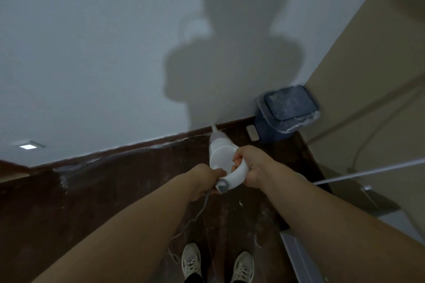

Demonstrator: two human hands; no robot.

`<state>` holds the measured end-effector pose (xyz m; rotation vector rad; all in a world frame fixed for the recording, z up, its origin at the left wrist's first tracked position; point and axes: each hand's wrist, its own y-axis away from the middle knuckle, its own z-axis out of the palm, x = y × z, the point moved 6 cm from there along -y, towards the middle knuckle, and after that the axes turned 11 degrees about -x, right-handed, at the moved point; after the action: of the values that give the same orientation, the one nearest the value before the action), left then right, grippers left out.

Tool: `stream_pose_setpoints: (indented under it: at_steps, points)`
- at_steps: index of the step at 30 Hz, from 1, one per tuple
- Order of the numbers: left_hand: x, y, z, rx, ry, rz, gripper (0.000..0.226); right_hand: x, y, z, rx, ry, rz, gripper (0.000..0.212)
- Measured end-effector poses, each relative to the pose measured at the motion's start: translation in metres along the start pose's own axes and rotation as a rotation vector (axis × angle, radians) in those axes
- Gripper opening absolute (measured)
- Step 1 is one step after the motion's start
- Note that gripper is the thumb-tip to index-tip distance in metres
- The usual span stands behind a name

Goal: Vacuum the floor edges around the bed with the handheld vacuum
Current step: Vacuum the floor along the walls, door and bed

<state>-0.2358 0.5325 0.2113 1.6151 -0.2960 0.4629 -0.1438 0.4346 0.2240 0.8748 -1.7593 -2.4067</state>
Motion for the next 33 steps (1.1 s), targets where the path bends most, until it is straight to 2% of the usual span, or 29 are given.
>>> stream_pose_setpoints:
  at_steps: [8,19,27,33]
  points:
    - [0.021,-0.021,0.032,-0.019,0.113,-0.001,0.042,-0.020,-0.005,-0.039,-0.006,0.048,-0.002,0.048]
    - [0.040,-0.034,0.037,-0.017,0.036,-0.002,0.043,-0.035,-0.007,-0.054,0.044,0.027,0.007,0.049]
    - [0.019,-0.017,0.009,-0.011,0.013,-0.018,0.042,-0.023,-0.012,-0.015,0.020,0.072,0.020,0.059]
    - [-0.016,-0.002,-0.032,-0.015,0.099,-0.017,0.037,-0.005,-0.012,0.037,0.010,0.097,0.027,0.068]
